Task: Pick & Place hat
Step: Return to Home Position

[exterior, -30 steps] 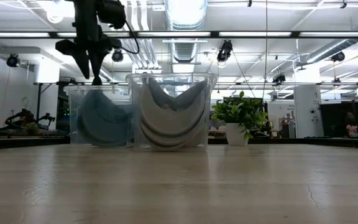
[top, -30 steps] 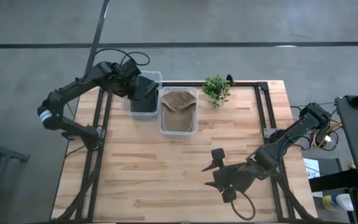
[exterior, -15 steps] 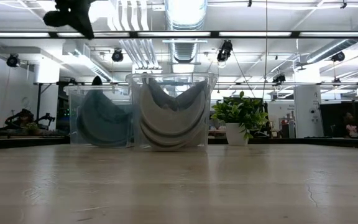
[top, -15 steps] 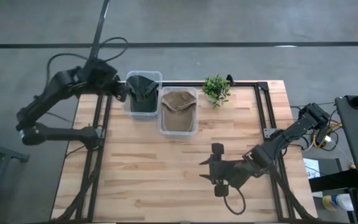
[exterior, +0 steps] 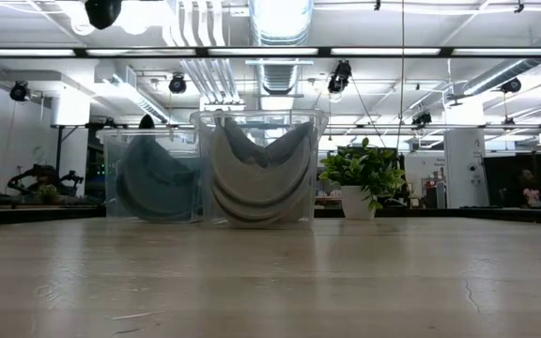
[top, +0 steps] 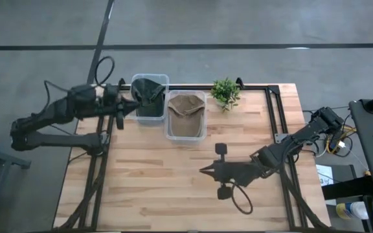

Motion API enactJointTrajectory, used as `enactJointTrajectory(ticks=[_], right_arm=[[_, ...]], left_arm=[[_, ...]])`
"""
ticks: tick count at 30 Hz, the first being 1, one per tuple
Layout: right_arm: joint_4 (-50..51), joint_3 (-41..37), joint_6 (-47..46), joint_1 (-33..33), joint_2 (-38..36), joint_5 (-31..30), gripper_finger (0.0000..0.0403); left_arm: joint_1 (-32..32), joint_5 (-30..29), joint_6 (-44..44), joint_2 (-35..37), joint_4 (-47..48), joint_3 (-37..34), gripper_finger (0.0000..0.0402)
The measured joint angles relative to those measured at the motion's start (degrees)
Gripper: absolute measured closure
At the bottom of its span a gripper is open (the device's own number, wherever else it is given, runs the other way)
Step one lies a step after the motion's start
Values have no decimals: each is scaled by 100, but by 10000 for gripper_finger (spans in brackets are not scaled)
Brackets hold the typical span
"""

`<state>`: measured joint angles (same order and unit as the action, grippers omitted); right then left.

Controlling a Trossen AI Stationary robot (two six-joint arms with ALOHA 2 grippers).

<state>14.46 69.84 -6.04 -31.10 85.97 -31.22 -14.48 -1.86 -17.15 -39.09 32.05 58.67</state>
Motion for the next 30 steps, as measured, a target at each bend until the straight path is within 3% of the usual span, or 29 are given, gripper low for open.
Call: enactJointTrajectory(ticks=[3,7,11,17,24,30], right_arm=[[-196,-2,246,172,-74,0,395],[-391,-128,330,381,-326,183,395],[-939,-709,508,534,-800,622,395],[-1939,-1991,661,600,-1957,686,395],[-1942,-3036,590,655,-3419,760,395],[-1952,-3940,604,863,-4538,1029,395]], left_arm=[[495,-11,57,317,-1149,-752,401],[1092,-78,264,585,-2007,-1488,401],[1509,-309,385,718,-2105,-1832,401],[1933,-519,752,908,-2063,-2179,401],[2267,-890,857,1204,-2210,-2751,401],[2355,-637,834,1699,-2499,-3260,401]])
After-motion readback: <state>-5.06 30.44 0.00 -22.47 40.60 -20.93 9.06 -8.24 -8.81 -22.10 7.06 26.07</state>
